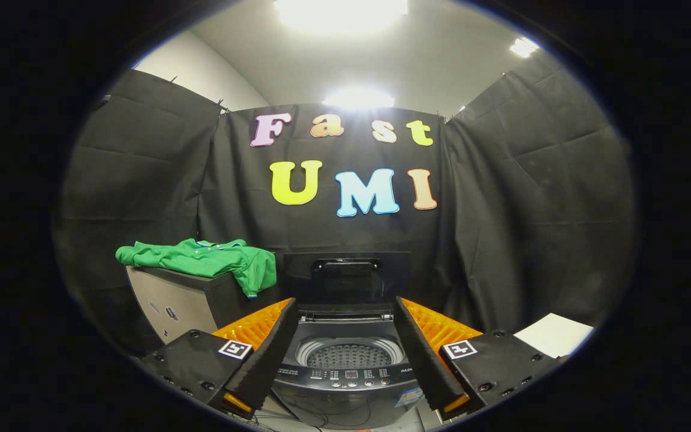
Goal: Put the clothes into the washing machine and then close the washing machine lid.
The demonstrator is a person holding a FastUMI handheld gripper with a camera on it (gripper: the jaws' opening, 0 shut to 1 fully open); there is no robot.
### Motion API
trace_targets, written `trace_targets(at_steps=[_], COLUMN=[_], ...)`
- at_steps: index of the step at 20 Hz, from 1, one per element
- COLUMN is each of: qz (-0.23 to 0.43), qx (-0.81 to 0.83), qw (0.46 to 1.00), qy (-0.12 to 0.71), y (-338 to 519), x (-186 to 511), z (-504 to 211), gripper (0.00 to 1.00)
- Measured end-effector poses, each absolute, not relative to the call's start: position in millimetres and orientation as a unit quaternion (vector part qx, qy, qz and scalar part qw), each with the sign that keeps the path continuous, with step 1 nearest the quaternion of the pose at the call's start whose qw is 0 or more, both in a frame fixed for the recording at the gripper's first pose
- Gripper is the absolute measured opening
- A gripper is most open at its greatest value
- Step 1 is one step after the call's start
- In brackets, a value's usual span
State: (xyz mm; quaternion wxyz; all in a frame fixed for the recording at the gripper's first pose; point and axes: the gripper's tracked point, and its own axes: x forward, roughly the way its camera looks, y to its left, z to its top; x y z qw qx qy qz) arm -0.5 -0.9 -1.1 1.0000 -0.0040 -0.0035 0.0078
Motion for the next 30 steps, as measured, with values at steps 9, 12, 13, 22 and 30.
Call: trace_targets(at_steps=[9, 12, 13, 22, 30], qz=[0.028, 0.034, 0.035, 0.073, 0.121], qx=[0.009, 0.010, 0.014, 0.021, 0.017], qw=[1.000, 0.999, 0.999, 0.997, 0.992], qy=[-0.009, -0.011, -0.004, 0.003, 0.010], y=[-7, -9, -8, 38, 118], x=[-1, 6, 9, 46, 84], z=[4, 9, 10, 48, 87], gripper=[1.00, 1.00, 0.99, 0.97, 0.97])
